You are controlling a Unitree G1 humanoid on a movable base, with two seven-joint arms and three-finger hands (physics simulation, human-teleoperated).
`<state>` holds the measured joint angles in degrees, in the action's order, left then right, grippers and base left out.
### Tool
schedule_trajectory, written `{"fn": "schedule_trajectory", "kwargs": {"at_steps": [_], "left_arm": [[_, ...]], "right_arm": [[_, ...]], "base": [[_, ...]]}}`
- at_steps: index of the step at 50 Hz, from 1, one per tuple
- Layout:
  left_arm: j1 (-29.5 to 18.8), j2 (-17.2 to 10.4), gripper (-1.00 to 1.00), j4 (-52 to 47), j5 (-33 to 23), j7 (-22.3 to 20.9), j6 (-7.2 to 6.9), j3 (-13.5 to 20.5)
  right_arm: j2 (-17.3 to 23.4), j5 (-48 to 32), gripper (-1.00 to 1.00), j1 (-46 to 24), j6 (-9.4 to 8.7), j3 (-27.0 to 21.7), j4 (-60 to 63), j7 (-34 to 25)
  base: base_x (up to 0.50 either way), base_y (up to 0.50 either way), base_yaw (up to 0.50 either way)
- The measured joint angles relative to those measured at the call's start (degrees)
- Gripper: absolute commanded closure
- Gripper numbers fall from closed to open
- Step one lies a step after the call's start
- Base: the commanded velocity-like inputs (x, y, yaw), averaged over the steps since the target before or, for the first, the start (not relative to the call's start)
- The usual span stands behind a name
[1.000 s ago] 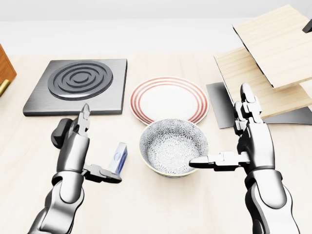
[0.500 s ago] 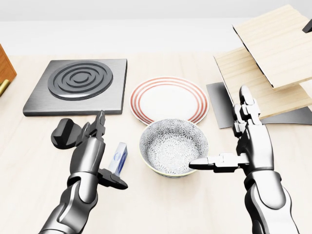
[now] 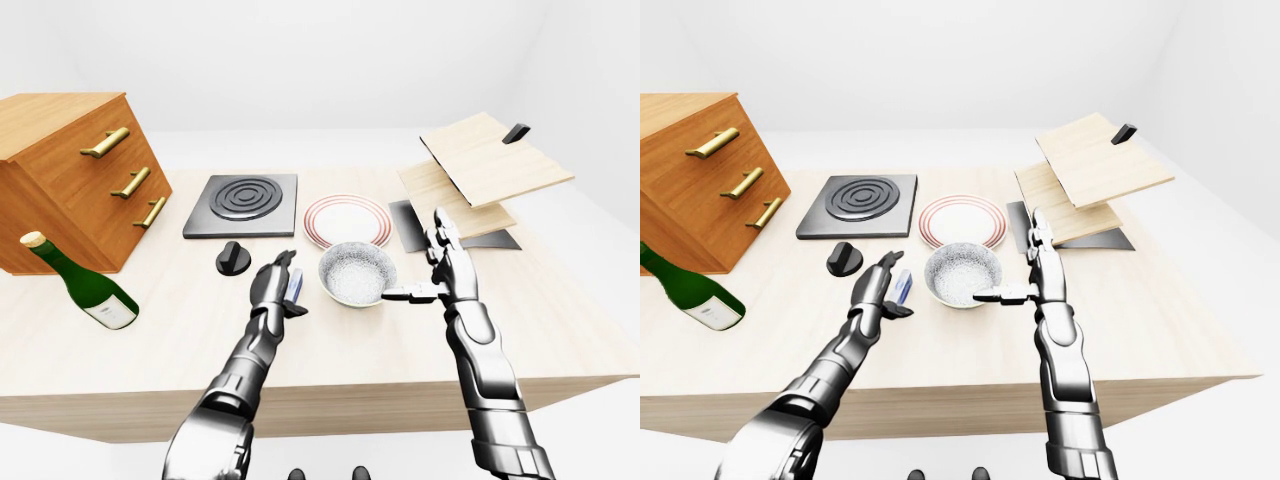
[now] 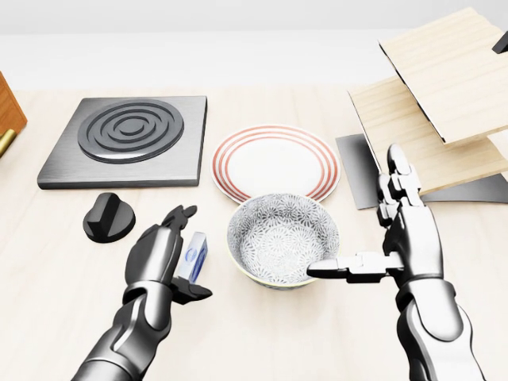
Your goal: Pick up the cream cheese and put it in the bowl.
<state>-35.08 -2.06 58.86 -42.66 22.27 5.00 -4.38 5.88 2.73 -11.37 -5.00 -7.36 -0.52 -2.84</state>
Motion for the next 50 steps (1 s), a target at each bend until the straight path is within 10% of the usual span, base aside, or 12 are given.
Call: {"fn": "schedule_trajectory", "kwargs": {"at_steps": [9, 19, 43, 50], "left_arm": [[-1.6, 0.2, -0.1, 4.7, -0.4, 1.7, 0.0, -0.2], [-2.6, 0.3, 1.0, 6.6, 0.4, 2.2, 0.01, -0.1], [3.9, -1.4, 1.0, -10.0, 2.5, -2.8, -0.06, 0.8], [8.5, -1.5, 1.0, -26.5, 1.2, -8.6, -3.02, 1.2]], "right_arm": [[0.0, 0.1, -1.0, 0.0, 0.0, 0.1, -0.6, -0.1], [-0.1, 0.0, -1.0, 0.1, 0.0, 0.2, -1.1, -0.1], [-0.2, -0.4, -1.0, -0.3, 0.0, 0.6, -2.7, 0.0], [-0.3, -0.6, -1.0, -0.4, 0.0, 0.7, -2.9, 0.0]], "base": [[0.0, 0.0, 0.0], [0.0, 0.0, 0.0], [0.0, 0.0, 0.0], [0.0, 0.0, 0.0]]}}
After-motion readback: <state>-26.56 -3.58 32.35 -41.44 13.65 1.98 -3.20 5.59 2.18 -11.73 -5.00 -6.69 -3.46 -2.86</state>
